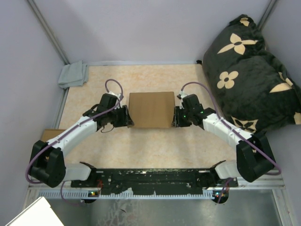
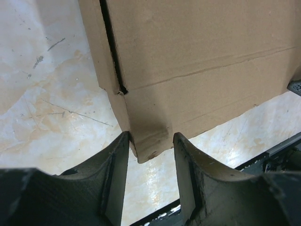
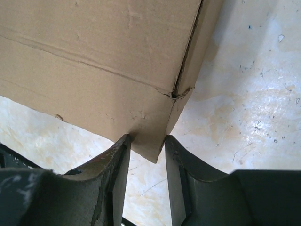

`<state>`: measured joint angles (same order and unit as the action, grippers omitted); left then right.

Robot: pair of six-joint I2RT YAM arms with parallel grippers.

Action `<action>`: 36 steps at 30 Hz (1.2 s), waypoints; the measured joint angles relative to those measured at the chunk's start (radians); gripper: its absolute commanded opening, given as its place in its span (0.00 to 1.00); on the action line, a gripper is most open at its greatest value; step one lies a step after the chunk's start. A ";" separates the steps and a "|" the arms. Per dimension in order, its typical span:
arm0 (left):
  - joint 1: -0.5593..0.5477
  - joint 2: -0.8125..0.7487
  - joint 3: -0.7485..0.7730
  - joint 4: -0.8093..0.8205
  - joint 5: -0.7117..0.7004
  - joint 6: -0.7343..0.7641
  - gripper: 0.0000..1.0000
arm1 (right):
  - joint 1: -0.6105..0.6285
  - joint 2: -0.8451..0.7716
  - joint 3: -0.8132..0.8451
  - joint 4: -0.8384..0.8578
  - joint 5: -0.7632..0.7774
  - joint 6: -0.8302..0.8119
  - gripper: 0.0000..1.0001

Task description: Fold the paper box

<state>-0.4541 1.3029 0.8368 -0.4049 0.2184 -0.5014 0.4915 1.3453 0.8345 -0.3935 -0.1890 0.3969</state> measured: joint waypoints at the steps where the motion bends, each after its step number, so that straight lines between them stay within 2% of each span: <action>1: 0.001 0.000 0.000 0.000 0.000 0.000 0.49 | -0.002 0.000 0.000 -0.002 -0.002 0.000 0.33; 5: 0.003 0.000 0.002 -0.003 0.000 0.001 0.49 | -0.006 0.000 0.014 -0.026 -0.005 -0.002 0.30; 23: 0.007 0.000 0.042 -0.055 0.004 0.016 0.49 | -0.025 0.006 0.052 -0.064 -0.031 -0.005 0.30; 36: 0.012 0.000 0.043 -0.060 0.026 0.024 0.49 | -0.083 0.020 0.049 -0.037 -0.135 -0.001 0.30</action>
<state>-0.4419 1.3029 0.8803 -0.4648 0.2443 -0.4774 0.4084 1.3655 0.8837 -0.4309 -0.3241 0.3958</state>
